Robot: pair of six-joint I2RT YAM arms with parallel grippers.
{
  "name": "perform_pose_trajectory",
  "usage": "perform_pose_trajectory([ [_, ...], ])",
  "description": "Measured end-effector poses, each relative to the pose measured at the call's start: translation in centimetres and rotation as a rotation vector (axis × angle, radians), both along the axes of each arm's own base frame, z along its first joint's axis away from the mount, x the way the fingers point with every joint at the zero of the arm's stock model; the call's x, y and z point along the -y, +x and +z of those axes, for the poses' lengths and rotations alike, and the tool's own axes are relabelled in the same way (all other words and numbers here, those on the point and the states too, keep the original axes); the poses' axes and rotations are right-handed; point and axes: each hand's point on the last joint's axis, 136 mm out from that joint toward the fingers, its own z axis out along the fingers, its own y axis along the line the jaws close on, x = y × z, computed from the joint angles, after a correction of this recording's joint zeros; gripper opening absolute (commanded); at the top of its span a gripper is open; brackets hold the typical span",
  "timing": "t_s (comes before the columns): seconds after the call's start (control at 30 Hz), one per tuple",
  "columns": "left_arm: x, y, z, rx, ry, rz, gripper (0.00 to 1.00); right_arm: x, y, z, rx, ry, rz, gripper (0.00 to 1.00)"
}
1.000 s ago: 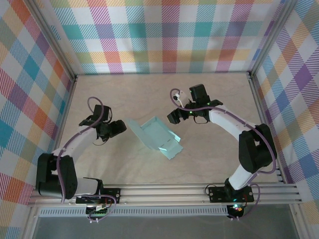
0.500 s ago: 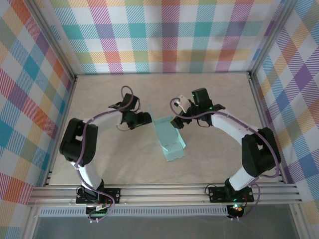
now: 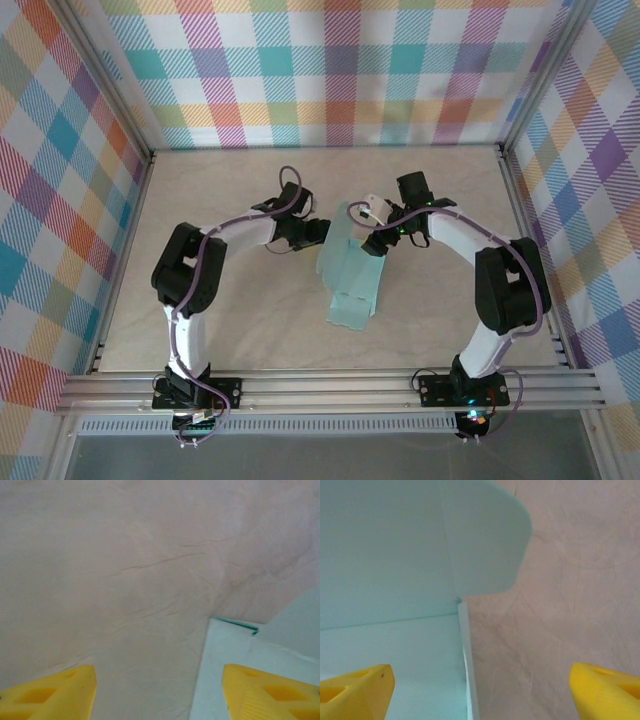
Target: Fold the paper box
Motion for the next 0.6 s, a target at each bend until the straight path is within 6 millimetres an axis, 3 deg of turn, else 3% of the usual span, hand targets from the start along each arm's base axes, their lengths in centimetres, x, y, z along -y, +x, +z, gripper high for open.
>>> perform_pose_trajectory([
  [0.1, -3.3, -0.5, 0.4, 0.014, 0.023, 0.068, 0.67, -0.1, -0.2, -1.1, -0.029, -0.018, 0.013, 0.81],
  [0.17, -5.2, -0.9, 0.9, 0.028, 0.036, 0.105, 0.67, 0.0, 0.0, -1.9, -0.043, -0.036, 0.021, 0.66],
  [0.27, -7.1, -1.2, 1.5, 0.05, 0.05, 0.146, 0.68, 0.1, 0.4, -3.1, -0.067, -0.064, 0.024, 0.54],
  [0.6, -7.9, -2.6, 0.0, 0.022, 0.076, 0.145, 0.68, 0.1, 1.4, -5.6, -0.126, -0.109, 0.033, 0.38],
])
